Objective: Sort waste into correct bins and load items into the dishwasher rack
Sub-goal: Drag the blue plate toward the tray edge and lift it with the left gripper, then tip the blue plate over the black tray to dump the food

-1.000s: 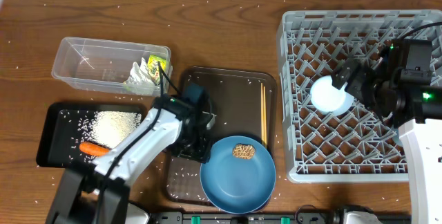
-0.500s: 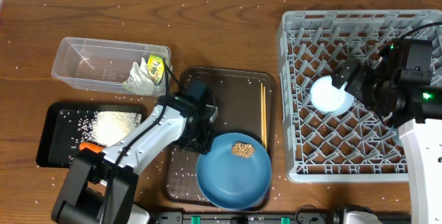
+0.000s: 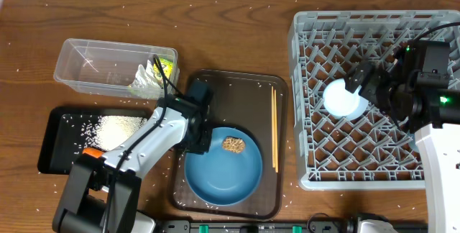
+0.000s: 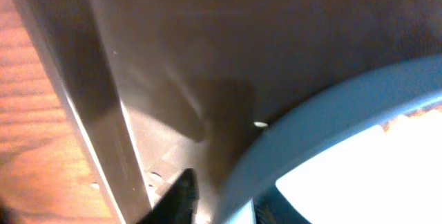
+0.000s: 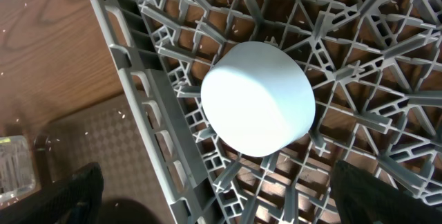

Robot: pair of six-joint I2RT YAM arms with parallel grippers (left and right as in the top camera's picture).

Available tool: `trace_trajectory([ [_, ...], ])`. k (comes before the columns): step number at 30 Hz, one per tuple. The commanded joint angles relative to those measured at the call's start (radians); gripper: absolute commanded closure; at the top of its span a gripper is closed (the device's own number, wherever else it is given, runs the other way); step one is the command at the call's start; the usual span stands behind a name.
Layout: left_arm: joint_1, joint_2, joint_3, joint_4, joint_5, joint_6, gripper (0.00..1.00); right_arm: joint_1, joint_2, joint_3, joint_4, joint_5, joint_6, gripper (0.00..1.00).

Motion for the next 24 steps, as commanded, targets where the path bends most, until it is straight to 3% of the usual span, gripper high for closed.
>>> trace_trajectory([
  [1,0.001,-0.003,0.012,-0.003,0.041,0.039,0.94,-0.009,-0.013,-0.003,0.0,-0.003,-0.012,0.02],
  [6,0.014,-0.011,0.033,-0.024,0.042,0.049,0.94,-0.009,-0.013,-0.003,0.001,-0.003,-0.012,0.02],
  [12,0.071,-0.096,0.173,-0.181,0.038,0.045,0.94,-0.009,-0.013,-0.003,0.008,-0.003,-0.012,0.02],
  [20,0.151,-0.285,0.369,-0.39,-0.172,0.011,0.94,-0.009,-0.013,-0.003,0.015,-0.003,-0.012,0.02],
  [24,0.238,-0.372,0.4,-0.449,-0.205,0.011,0.94,-0.009,-0.013,-0.003,0.019,-0.003,-0.012,0.02],
])
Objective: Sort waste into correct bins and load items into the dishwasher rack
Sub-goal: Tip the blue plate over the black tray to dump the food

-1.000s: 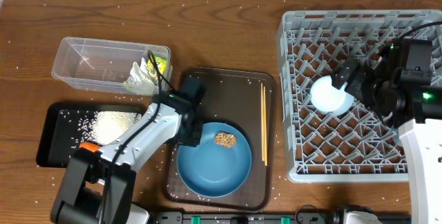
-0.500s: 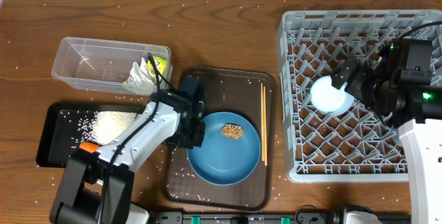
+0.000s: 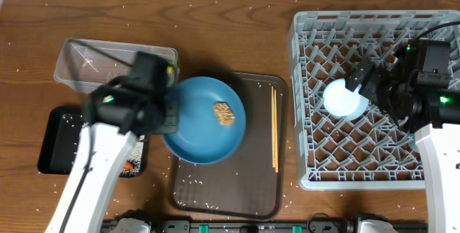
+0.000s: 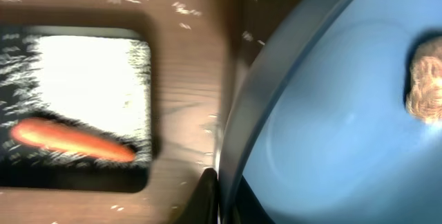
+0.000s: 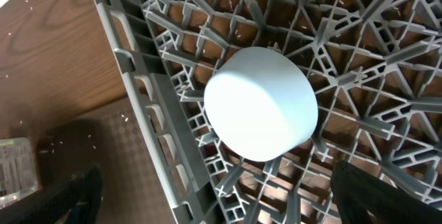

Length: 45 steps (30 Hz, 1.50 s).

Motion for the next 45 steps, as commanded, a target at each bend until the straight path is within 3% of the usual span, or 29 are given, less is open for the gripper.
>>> trace_trajectory([
  [1,0.081,-0.063,0.027,-0.045,-0.103,-0.02,0.94,-0.009,-0.013,-0.003,0.002,0.0,-0.011,0.02],
  [4,0.177,-0.109,0.027,-0.085,-0.194,-0.063,0.94,-0.009,-0.013,-0.003,0.003,0.0,-0.011,0.02],
  [12,0.401,-0.161,0.027,-0.108,-0.454,-0.021,0.94,-0.009,-0.013,-0.003,0.002,-0.001,-0.01,0.02],
  [20,0.433,-0.114,0.007,-0.111,-0.788,-0.149,0.94,-0.009,-0.013,-0.003,0.007,0.0,-0.019,0.01],
  [28,0.433,0.012,0.003,-0.151,-1.091,-0.17,0.93,-0.009,-0.013,-0.003,0.012,0.003,-0.04,0.01],
  [36,0.422,0.162,0.003,-0.203,-1.18,-0.167,0.94,-0.009,-0.013,-0.003,0.017,0.004,-0.04,0.01],
  [45,0.401,0.204,0.003,-0.203,-1.25,-0.114,0.94,-0.009,-0.013,-0.003,0.016,0.004,-0.04,0.01],
])
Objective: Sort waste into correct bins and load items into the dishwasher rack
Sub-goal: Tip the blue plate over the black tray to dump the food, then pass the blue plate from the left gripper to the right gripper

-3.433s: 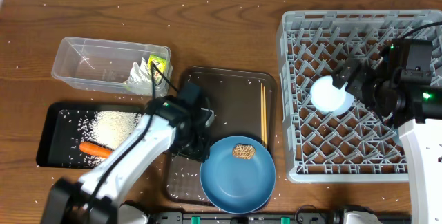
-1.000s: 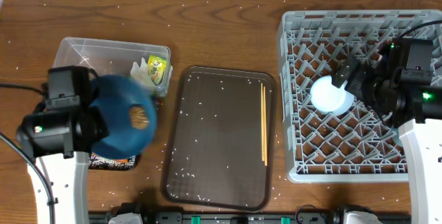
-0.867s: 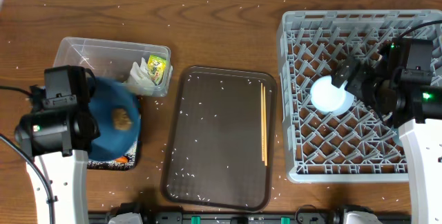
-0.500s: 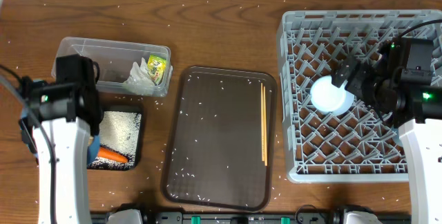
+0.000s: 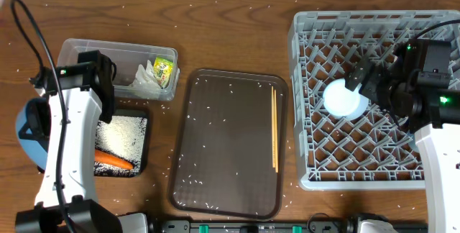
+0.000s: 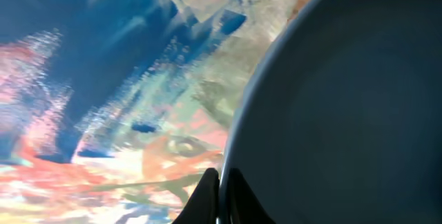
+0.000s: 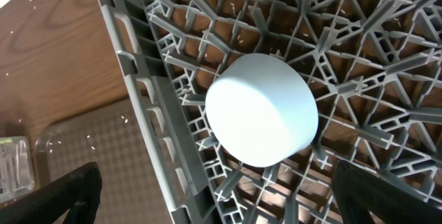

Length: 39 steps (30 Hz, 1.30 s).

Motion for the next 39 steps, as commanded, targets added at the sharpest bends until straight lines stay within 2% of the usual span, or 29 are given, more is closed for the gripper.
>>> trace_trajectory([
  [1,-0.011,-0.002,-0.003,0.012,-0.089,0.017,0.94,-0.009,-0.013,-0.003,0.002,0.004,-0.015,0.01],
  [7,-0.016,0.006,-0.003,0.042,-0.064,0.059,0.94,-0.009,-0.013,-0.003,-0.002,0.003,-0.019,0.01],
  [13,-0.035,0.013,-0.003,0.058,-0.108,0.13,0.94,-0.009,-0.013,-0.003,-0.006,0.003,-0.019,0.01],
  [21,-0.038,0.01,-0.003,0.062,-0.086,0.124,0.94,-0.009,-0.013,-0.003,-0.006,0.003,-0.018,0.01],
  [29,-0.133,-0.109,0.066,0.092,0.288,0.073,0.94,-0.008,-0.014,-0.003,-0.001,-0.067,-0.101,0.01],
  [32,-0.187,-0.163,0.128,0.103,0.47,0.073,0.94,-0.008,-0.016,-0.003,0.009,-0.234,-0.173,0.01],
  [35,-0.252,-0.219,0.182,0.132,0.722,0.073,0.94,-0.008,-0.016,-0.003,0.031,-0.437,-0.224,0.06],
  [39,-0.346,-0.279,0.186,0.259,0.998,0.093,0.94,0.006,-0.016,-0.003,0.083,-0.701,-0.265,0.16],
])
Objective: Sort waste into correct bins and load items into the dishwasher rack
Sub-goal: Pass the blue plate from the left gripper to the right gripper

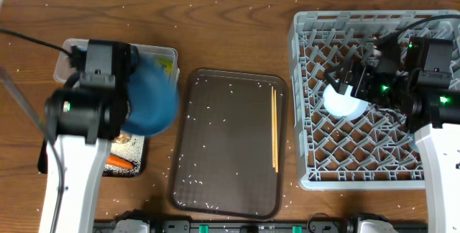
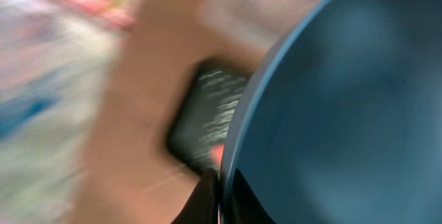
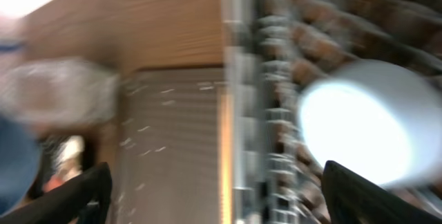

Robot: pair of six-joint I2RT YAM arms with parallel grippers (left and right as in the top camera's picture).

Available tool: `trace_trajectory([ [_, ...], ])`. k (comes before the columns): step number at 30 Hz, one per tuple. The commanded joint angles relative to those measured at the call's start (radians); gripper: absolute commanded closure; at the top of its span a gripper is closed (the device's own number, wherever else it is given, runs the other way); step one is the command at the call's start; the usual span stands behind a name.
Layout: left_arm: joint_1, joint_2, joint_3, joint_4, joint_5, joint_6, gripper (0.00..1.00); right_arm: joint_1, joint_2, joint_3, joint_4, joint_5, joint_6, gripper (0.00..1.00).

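Observation:
The blue plate (image 1: 149, 101) hangs blurred over the near end of the clear bin (image 1: 75, 52) and the black tray (image 1: 122, 164). My left gripper (image 2: 221, 193) is shut on its rim (image 2: 238, 134). No food shows on the plate. Two chopsticks (image 1: 274, 129) lie on the brown tray (image 1: 223, 154). A white cup (image 1: 343, 101) sits upside down in the grey dishwasher rack (image 1: 309, 175). My right gripper (image 1: 356, 71) hovers open over the cup, nothing between its fingers. In the blurred right wrist view the cup (image 3: 366, 131) and the chopsticks (image 3: 224, 156) show.
The black tray holds white rice and a carrot (image 1: 118, 163). Wrappers (image 1: 167, 66) lie in the clear bin. Rice grains are scattered over the wooden table (image 1: 230, 24) and the brown tray. The rack fills the right side.
My left gripper brought the plate from beyond the table's left edge to above the bins. My right wrist has turned left, and its view now takes in the brown tray and chopsticks.
First the plate, with a food scrap on it, lay on the brown tray with my left gripper at its rim. Then it was lifted left toward the bins, then held off the table's left edge. Now it is back over the bins, scrap unseen. The cup stayed in the rack.

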Motion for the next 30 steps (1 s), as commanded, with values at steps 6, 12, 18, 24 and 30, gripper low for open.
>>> trace_trajectory([
  [6,-0.196,-0.026,0.021,0.16,0.422,0.011,0.93,0.173,-0.016,-0.003,0.082,-0.37,-0.089,0.18],
  [12,-0.275,-0.024,0.021,0.233,0.422,0.018,0.94,0.363,-0.015,-0.003,0.139,-0.135,-0.05,0.15],
  [18,-0.326,-0.024,0.021,0.258,0.43,0.018,0.94,0.495,-0.015,-0.003,0.158,0.162,0.006,0.28],
  [24,-0.383,-0.025,0.021,0.288,0.431,0.017,0.94,0.523,-0.014,-0.003,0.204,0.22,0.006,0.61],
  [30,-0.436,-0.024,0.021,0.306,0.429,0.018,0.94,0.521,-0.014,-0.003,0.213,0.292,0.006,0.99],
])
